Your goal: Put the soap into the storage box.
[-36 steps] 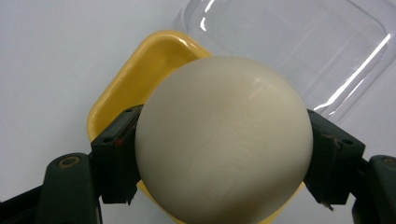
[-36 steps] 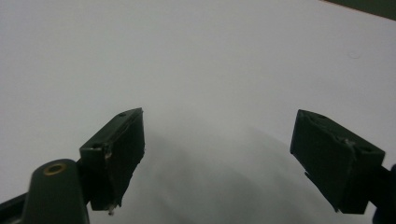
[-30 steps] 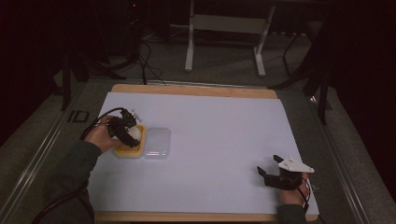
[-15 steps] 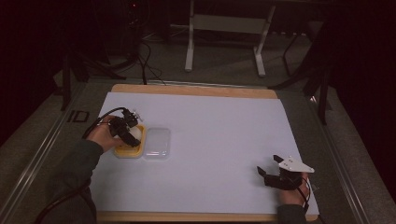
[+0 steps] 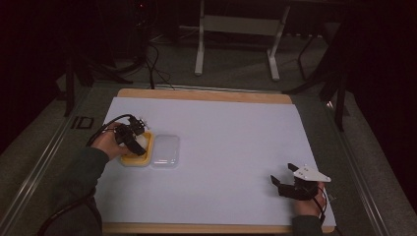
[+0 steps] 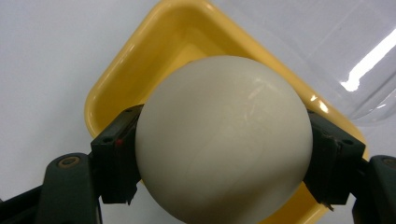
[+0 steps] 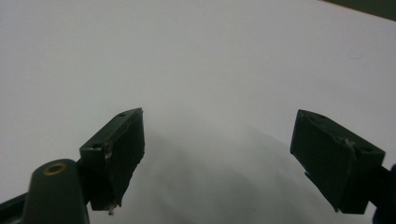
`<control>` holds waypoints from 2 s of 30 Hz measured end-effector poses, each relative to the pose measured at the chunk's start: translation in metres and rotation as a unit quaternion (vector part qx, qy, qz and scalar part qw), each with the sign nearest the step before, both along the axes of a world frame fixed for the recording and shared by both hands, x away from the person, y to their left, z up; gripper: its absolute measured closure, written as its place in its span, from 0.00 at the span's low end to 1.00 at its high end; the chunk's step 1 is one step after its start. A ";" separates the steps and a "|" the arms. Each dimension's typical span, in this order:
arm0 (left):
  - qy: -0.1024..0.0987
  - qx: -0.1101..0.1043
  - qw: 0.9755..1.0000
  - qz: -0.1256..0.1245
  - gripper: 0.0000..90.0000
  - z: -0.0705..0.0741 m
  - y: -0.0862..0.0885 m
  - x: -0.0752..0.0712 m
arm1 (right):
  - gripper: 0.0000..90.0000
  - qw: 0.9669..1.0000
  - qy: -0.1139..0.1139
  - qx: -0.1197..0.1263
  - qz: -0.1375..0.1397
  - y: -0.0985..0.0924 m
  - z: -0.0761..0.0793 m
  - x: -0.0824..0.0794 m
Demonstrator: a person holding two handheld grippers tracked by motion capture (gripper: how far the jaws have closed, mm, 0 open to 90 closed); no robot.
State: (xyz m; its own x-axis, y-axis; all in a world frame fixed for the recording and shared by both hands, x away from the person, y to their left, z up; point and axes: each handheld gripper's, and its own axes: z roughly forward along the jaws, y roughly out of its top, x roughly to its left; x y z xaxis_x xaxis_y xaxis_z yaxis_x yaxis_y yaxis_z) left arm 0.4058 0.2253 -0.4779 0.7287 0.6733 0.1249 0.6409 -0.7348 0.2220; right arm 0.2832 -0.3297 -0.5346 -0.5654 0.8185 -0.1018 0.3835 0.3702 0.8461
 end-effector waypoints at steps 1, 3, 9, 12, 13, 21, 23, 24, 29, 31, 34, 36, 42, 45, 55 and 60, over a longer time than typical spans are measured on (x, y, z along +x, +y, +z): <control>0.001 0.000 1.000 0.000 0.28 -0.002 0.001 0.000 | 0.20 1.000 0.000 0.000 0.000 0.000 0.000 0.000; 0.004 -0.003 1.000 -0.001 0.28 -0.004 0.002 0.001 | 0.20 1.000 0.000 0.000 0.000 0.000 0.000 0.000; 0.013 0.017 1.000 -0.012 0.28 -0.011 -0.001 0.001 | 0.20 1.000 0.000 0.000 0.000 0.000 0.000 0.000; 0.016 0.022 1.000 -0.011 0.28 -0.013 -0.002 0.002 | 0.20 1.000 -0.001 -0.001 0.000 0.000 0.000 0.000; 0.018 0.015 1.000 -0.005 0.28 -0.014 -0.001 0.003 | 0.20 1.000 0.000 -0.001 0.001 0.000 0.000 0.000; 0.036 -0.025 0.999 0.006 0.24 -0.019 0.006 0.005 | 0.20 1.000 0.001 -0.003 0.002 0.000 0.000 0.000; 0.041 -0.034 0.999 0.008 0.23 -0.018 0.008 0.005 | 0.20 1.000 0.001 -0.003 0.003 0.001 0.000 0.000; 0.041 -0.035 0.999 0.007 0.23 -0.018 0.008 0.005 | 0.20 1.000 0.001 -0.003 0.003 0.001 0.000 0.000; 0.036 -0.024 0.999 0.001 0.18 -0.014 0.006 0.004 | 0.20 1.000 0.001 -0.004 0.003 0.001 0.000 0.000; 0.032 -0.021 0.999 -0.001 0.16 -0.012 0.006 0.004 | 0.20 1.000 0.001 -0.004 0.003 0.001 0.000 0.000; 0.027 -0.020 0.999 0.000 0.13 -0.009 0.006 0.003 | 0.20 1.000 0.001 -0.004 0.003 0.001 0.000 0.000; 0.021 -0.017 1.000 0.003 0.09 -0.006 0.006 0.003 | 0.20 1.000 0.001 -0.004 0.003 0.001 0.000 0.000; 0.005 -0.039 0.999 0.002 0.08 0.003 0.011 -0.003 | 0.20 1.000 0.001 -0.004 0.004 0.001 0.000 0.000; -0.005 -0.058 0.998 0.000 0.08 0.008 0.014 -0.007 | 0.20 1.000 0.001 -0.006 0.005 0.001 0.000 0.000; -0.041 -0.118 0.992 -0.010 0.22 0.018 0.017 -0.025 | 0.20 1.000 0.002 -0.006 0.002 0.001 0.000 0.000; -0.068 -0.153 0.986 -0.012 0.24 0.016 0.014 -0.040 | 0.20 1.000 0.003 -0.008 0.001 0.002 0.000 0.001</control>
State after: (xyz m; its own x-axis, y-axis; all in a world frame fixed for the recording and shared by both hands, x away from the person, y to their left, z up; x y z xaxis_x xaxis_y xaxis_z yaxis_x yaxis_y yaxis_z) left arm 0.3663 0.2391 -0.4616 0.7352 0.6776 0.0174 0.5729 -0.6349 0.5184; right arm 0.2840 -0.3282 -0.5351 -0.5681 0.8155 -0.1106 0.3885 0.3842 0.8375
